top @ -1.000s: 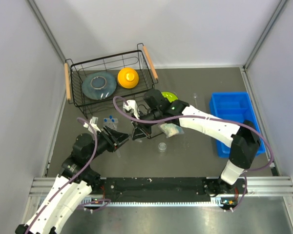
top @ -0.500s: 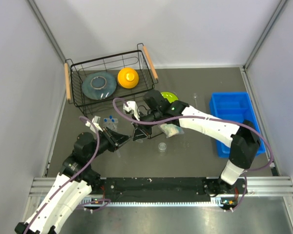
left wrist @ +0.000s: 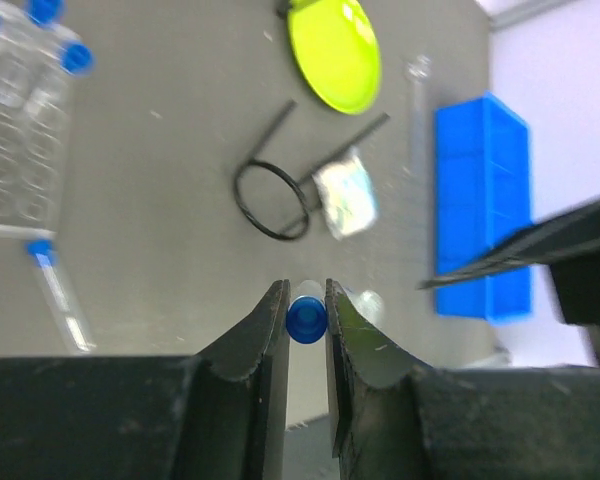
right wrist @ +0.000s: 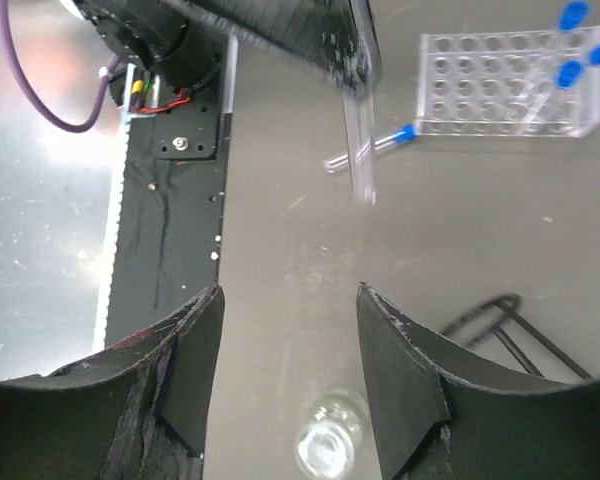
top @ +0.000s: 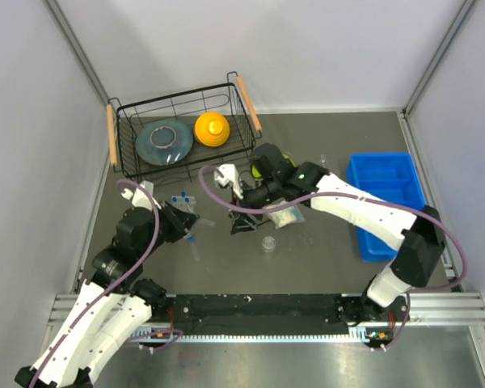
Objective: Organize the chemistry lab equipment
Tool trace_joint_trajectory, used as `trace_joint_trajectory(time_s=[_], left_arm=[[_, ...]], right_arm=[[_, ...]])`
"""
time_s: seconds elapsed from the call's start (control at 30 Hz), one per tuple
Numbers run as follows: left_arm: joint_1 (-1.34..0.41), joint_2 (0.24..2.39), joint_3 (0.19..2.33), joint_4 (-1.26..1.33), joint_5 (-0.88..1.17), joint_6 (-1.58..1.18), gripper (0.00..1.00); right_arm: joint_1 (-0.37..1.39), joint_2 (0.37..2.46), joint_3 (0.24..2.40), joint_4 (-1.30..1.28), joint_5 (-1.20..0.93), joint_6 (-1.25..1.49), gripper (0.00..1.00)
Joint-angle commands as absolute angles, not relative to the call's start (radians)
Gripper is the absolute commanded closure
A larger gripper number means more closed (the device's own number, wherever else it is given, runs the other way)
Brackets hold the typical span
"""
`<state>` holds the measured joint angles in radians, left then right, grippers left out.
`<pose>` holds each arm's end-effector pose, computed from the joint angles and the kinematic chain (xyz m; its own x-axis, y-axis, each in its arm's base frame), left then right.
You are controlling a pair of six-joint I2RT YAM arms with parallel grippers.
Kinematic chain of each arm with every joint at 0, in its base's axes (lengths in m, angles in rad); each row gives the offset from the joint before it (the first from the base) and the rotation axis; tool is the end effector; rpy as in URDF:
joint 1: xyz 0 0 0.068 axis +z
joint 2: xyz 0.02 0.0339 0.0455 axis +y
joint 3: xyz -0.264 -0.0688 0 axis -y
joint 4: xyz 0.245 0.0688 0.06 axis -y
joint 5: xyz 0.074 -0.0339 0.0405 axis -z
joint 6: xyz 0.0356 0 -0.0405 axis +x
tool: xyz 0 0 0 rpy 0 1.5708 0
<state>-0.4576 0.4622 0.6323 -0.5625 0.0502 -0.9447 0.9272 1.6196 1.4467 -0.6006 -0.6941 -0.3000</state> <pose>0.1035 -0.0530 0.2899 -0.5923 -0.6104 -0.5259 0.0049 0.6499 -0.7600 0.1961 0.2993 0.3233 -0.1376 -0.5620 -0.8156 -0.9737 -0.0743 0.2155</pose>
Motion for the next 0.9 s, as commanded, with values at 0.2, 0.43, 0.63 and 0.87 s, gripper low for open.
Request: trace_joint_trajectory(time_s=[0.2, 0.43, 0.63, 0.87], left_arm=[[-0.449, 0.704, 0.807, -0.669, -0.457, -0.577, 0.94], [-0.417, 0.856, 0.808, -0.559, -0.597, -0.473, 0.94], [-0.344, 0.932, 0.769, -0.440, -0.580, -0.437, 0.94], [-0.285, 1.022, 0.765, -0.353, -0.505, -0.443, 0.94]], right_arm=[[0.608, 1.349, 1.349, -0.640, -0.736, -0.403, 0.44], [0.396, 1.235, 1.184, -0.615, -0.912, -0.428, 0.43], [0.361, 1.161, 1.052, -0.572, -0.933, -0.492, 0.43], [0.334, 1.167, 1.014, -0.563, -0.948, -0.511, 0.43]])
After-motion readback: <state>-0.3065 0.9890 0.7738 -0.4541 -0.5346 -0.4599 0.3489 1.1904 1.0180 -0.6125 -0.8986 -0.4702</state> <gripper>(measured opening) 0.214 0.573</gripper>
